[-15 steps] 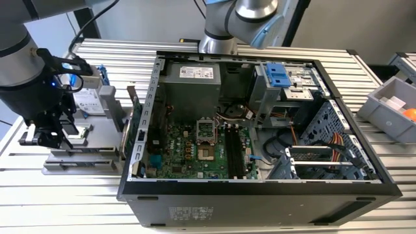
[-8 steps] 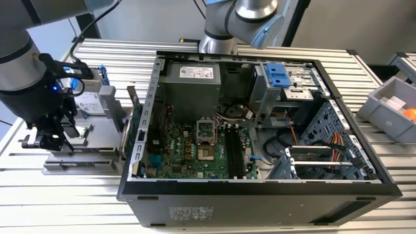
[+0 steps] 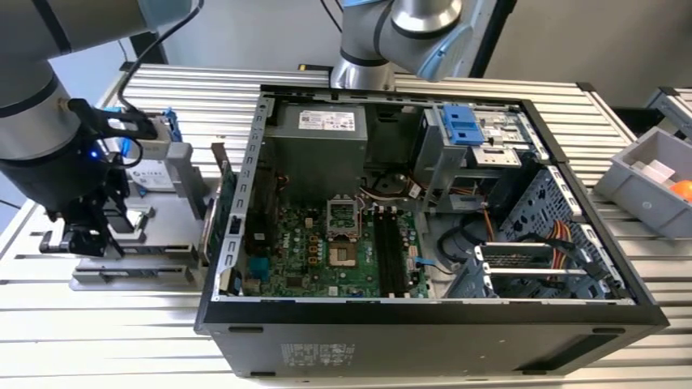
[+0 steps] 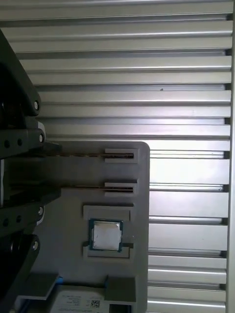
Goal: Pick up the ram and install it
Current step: 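Pick up the ram and move it above insertion slot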
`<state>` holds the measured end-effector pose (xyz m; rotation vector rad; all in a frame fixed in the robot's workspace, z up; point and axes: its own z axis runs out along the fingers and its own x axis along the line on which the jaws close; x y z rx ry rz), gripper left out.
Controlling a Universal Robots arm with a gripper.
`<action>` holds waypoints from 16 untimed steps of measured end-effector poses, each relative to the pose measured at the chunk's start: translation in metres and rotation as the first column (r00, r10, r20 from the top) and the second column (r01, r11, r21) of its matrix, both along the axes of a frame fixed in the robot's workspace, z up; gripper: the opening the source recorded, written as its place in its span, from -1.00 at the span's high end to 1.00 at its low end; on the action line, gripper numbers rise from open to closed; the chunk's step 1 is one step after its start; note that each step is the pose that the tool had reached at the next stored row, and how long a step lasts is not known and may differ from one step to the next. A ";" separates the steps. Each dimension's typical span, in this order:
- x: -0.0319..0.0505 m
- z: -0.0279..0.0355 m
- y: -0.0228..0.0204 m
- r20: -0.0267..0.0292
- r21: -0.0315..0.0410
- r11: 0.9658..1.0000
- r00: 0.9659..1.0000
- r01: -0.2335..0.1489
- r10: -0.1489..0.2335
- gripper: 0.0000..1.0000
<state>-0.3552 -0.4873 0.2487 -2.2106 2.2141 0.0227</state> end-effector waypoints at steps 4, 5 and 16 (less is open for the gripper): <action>-0.0001 -0.0037 -0.0019 0.000 0.000 1.000 1.000 0.000 0.000 -1.00; -0.0001 -0.0046 -0.0024 0.000 0.000 1.000 1.000 0.000 0.000 -1.00; -0.0003 -0.0146 -0.0096 0.000 0.000 1.000 1.000 0.000 0.000 -1.00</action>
